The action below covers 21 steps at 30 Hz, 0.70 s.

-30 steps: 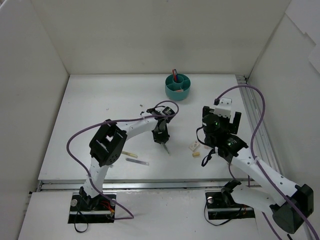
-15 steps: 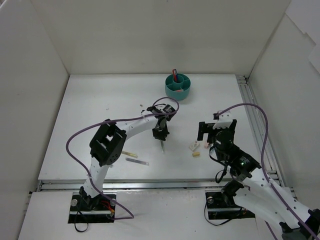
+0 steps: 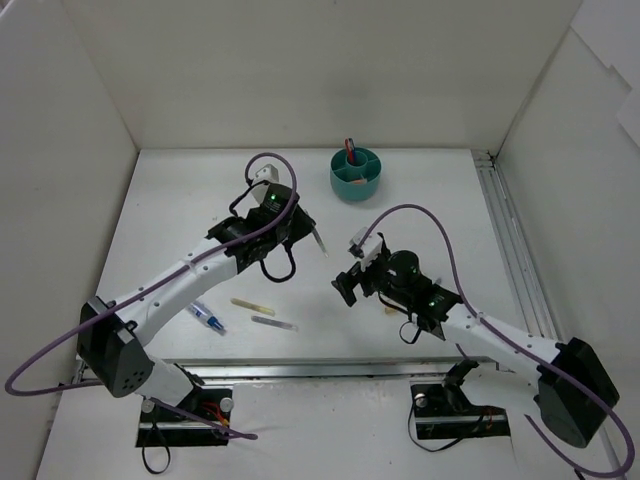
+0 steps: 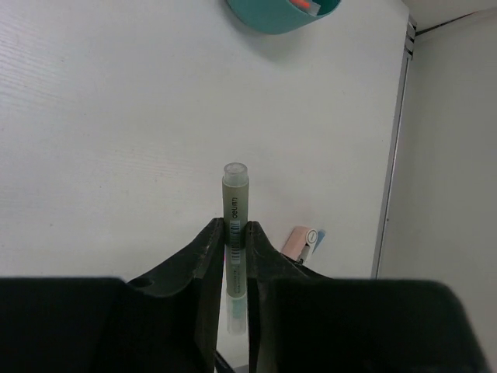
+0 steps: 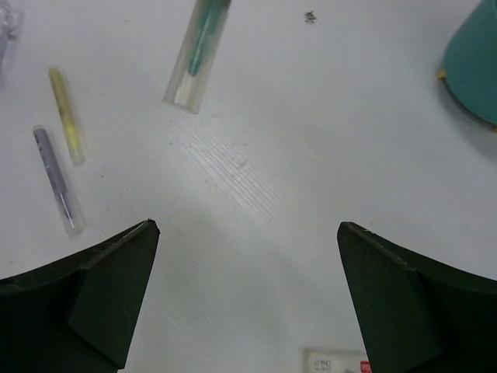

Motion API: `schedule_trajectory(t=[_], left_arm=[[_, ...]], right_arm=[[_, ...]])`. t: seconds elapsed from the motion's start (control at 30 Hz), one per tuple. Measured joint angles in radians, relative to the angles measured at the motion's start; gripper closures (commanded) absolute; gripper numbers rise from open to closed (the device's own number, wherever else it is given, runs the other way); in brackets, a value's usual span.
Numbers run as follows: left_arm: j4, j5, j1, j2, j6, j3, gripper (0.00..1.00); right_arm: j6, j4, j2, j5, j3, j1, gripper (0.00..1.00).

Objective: Sort the stationery into containers
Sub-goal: Pick up the pen from the center of the board.

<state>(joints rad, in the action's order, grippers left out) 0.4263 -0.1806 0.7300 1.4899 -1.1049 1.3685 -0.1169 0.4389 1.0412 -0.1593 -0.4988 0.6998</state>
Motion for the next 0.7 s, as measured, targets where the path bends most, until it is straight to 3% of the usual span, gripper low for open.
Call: schedule_trajectory(t=[0.23,0.53,0.63,0.67,0.7], left_arm=[[-0.058,-0.001,-0.01,-0.035,-0.069,-0.113,1.0],[-0.098,0.035,-0.011,-0.034,-0.109,-0.138,1.0],[-0.115,0.049,-0.011,-0.034,-0.112,-0.142,1.0],[-0.123,0.051,-0.011,-0.034,-0.113,-0.145,1.0],[-0.129,0.053,-0.011,-0.034,-0.114,-0.15,1.0]], right_arm=[[-0.032,0.175,0.135,-0.092,-0.014,0.047,0.05],[-0.034,0.347,0.224,-0.046,-0.051,0.081,0.26],[-0.031,0.364,0.255,-0.03,-0.055,0.085,0.43],[-0.03,0.367,0.262,-0.02,-0.055,0.087,0.56],[-0.033,0.369,0.266,-0.011,-0.056,0.091,0.63]])
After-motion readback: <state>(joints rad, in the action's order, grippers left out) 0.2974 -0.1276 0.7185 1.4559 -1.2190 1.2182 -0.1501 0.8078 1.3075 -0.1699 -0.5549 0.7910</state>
